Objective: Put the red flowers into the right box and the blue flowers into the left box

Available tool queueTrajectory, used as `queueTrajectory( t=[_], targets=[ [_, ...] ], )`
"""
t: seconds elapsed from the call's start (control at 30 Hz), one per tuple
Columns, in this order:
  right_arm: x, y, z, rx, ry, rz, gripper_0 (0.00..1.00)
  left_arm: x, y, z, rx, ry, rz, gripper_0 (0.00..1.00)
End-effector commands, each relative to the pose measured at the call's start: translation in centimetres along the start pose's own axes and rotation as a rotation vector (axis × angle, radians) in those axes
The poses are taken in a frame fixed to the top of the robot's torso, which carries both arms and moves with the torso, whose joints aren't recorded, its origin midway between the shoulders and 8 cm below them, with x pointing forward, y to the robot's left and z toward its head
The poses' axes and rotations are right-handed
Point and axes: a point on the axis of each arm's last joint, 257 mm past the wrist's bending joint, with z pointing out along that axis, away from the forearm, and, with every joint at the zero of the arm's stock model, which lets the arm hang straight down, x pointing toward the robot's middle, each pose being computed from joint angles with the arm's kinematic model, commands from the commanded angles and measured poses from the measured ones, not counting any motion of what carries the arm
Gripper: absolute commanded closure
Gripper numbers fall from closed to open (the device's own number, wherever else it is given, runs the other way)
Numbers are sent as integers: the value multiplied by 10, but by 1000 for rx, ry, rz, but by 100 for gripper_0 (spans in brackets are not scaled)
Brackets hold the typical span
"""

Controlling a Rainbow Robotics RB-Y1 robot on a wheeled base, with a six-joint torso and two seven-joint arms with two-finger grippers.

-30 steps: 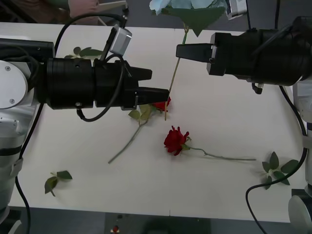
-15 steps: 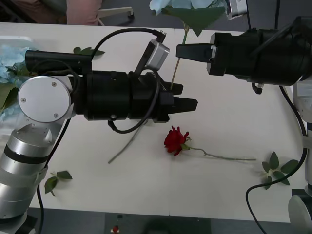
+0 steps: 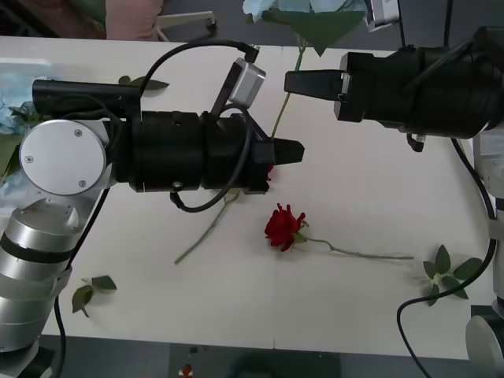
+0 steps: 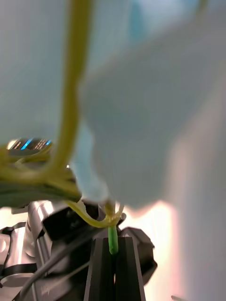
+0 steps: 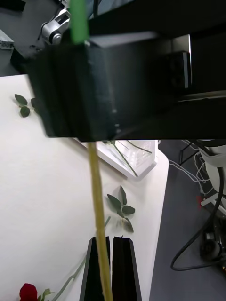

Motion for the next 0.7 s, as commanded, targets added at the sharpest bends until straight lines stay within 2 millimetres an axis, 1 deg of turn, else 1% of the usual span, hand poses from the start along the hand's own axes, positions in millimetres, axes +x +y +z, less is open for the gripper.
queueTrajectory(
  t=[0.03,0.07,0.23,0.33,0.4,0.43,0.53,0.6,0.63,0.7],
  targets=[
    [-12,13,2,-21,-16,-49,14,-27,1,-22,-7,-41,17,100],
    [-12,13,2,-21,-16,-49,0,-26,3,-27,-8,-38,12,100],
    [-12,13,2,-21,-16,-49,0,-26,18,-50,-51,-41,9,100],
    [-12,13,2,-21,-16,-49,0,-27,36,-72,-110,-57,1,100],
    [-12,13,2,-21,-16,-49,0,-28,52,-92,-160,-72,-10,100],
    [-12,13,2,-21,-16,-49,0,-28,56,-98,-175,-76,-15,100],
    [-12,13,2,-21,-16,-49,0,-24,78,-129,-255,-88,-34,100],
    [-12,13,2,-21,-16,-49,0,-20,99,-157,-335,-94,-47,100],
    [-12,13,2,-21,-16,-49,0,-18,104,-164,-354,-95,-54,100],
    [-12,13,2,-21,-16,-49,0,-11,122,-192,-428,-107,-80,100]
  ],
)
